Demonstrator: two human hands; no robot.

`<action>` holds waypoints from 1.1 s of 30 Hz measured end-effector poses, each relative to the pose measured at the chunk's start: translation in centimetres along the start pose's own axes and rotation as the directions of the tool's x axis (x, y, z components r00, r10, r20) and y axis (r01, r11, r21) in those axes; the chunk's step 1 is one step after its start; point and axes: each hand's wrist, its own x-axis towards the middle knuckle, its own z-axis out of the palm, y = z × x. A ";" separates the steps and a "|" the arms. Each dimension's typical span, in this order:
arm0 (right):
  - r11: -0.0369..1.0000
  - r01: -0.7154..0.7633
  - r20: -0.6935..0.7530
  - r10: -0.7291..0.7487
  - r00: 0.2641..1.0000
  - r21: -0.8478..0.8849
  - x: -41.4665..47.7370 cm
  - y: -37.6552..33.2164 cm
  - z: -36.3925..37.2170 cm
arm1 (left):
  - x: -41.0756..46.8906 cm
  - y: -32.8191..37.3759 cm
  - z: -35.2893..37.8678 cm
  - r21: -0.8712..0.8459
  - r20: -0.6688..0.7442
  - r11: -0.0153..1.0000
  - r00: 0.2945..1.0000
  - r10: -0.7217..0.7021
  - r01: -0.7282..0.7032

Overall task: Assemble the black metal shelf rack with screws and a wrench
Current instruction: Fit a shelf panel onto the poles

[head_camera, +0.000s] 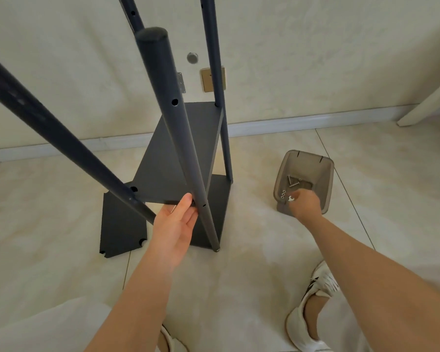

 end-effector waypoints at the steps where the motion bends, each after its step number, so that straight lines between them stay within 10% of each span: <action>1: 0.998 0.025 0.019 -0.024 1.000 -0.049 0.4 0.3 0.3 | 0.0 0.0 0.1 -0.007 0.008 1.000 1.000 0.004 -0.004; 15: 0.895 0.224 0.253 -0.131 0.959 -0.386 1.8 2.2 2.0 | 0.0 -0.4 0.4 0.035 -0.012 0.999 1.000 0.014 -0.013; 33: 0.779 0.506 0.602 -0.213 0.769 -0.370 -11.4 3.1 6.1 | -1.7 -0.2 1.4 0.010 -0.023 1.000 0.999 -0.023 0.023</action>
